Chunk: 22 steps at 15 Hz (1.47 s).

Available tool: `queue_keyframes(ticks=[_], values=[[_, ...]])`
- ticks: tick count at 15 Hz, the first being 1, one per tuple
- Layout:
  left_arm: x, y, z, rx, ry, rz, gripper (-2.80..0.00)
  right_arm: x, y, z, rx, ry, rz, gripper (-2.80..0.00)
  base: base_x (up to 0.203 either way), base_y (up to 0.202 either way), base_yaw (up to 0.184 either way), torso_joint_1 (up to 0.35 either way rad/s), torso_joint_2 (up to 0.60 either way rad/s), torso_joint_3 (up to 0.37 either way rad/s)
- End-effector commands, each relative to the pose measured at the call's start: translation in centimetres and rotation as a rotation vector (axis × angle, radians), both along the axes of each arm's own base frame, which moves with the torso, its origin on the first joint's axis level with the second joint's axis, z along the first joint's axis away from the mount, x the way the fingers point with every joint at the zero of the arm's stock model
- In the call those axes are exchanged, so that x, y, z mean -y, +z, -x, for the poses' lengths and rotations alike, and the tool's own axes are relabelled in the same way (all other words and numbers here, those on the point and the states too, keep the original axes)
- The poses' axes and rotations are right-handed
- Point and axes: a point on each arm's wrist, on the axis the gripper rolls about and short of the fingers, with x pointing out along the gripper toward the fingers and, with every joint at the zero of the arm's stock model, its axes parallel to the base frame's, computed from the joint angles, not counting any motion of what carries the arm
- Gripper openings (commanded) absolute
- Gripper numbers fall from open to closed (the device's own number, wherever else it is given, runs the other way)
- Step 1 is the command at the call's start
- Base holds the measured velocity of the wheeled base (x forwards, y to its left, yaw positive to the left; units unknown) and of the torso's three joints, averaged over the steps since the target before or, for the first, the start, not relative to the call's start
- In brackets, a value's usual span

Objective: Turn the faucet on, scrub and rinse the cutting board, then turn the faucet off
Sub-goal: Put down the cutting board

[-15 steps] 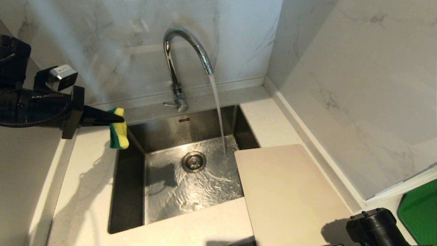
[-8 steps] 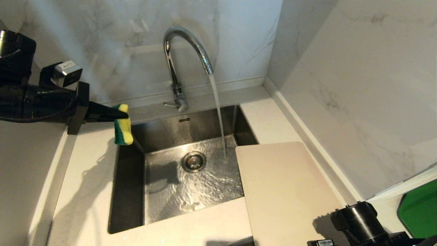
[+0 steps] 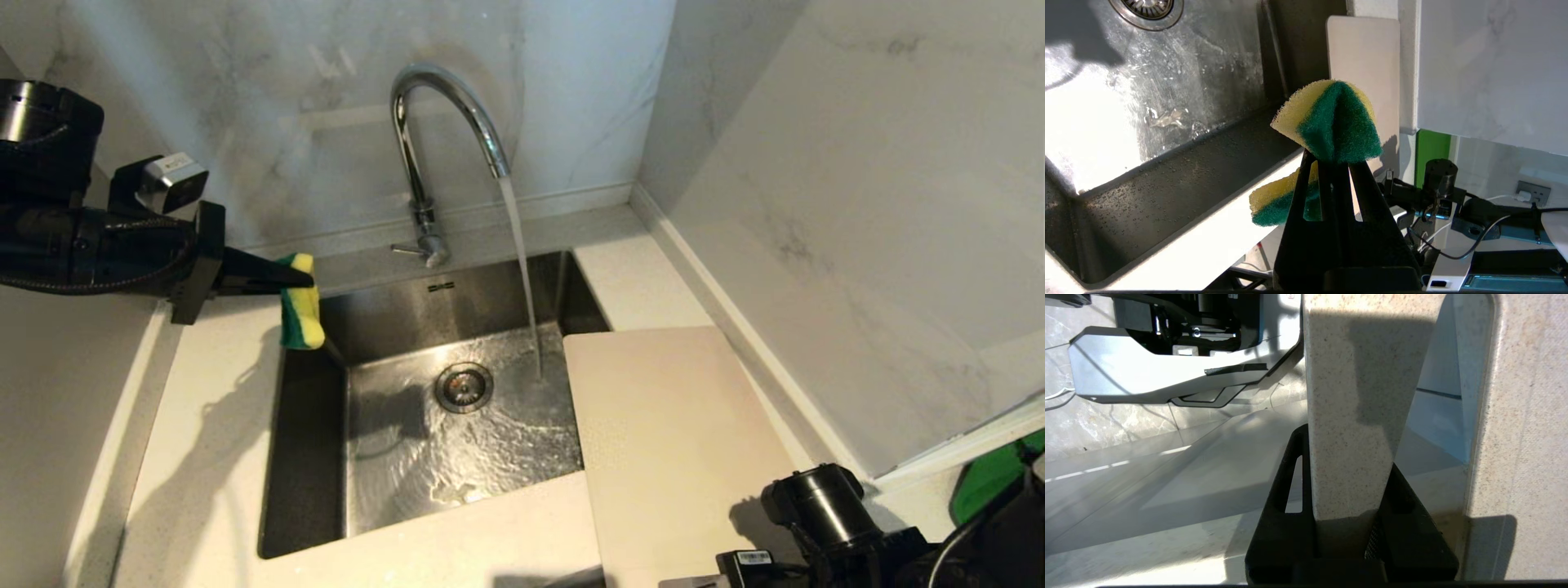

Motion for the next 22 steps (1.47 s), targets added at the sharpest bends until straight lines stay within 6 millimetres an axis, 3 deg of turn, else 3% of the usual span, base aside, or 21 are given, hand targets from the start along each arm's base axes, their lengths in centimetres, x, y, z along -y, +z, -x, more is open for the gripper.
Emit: queue_keyframes(ticks=[1,10,22], values=[[0.0,-0.3,-0.2,-0.013,0.000,0.002,-2.80,-0.2,-0.6,-0.6,-0.017,0.011,0.007,-2.80,0.000,0.000,0.000,0.000,0.00,0.000],[0.3,-0.5,-0.6,-0.019,-0.007,0.001,-2.80,-0.6,-1.7,-2.0,-0.048,0.014,0.016,-2.80,0.000,0.000,0.000,0.000,0.00,0.000],[0.3,-0.4,-1.0,-0.015,-0.006,0.002,-2.80,-2.7,-1.2,-2.4,-0.015,0.076,0.014,-2.80,0.000,0.000,0.000,0.000,0.00,0.000]])
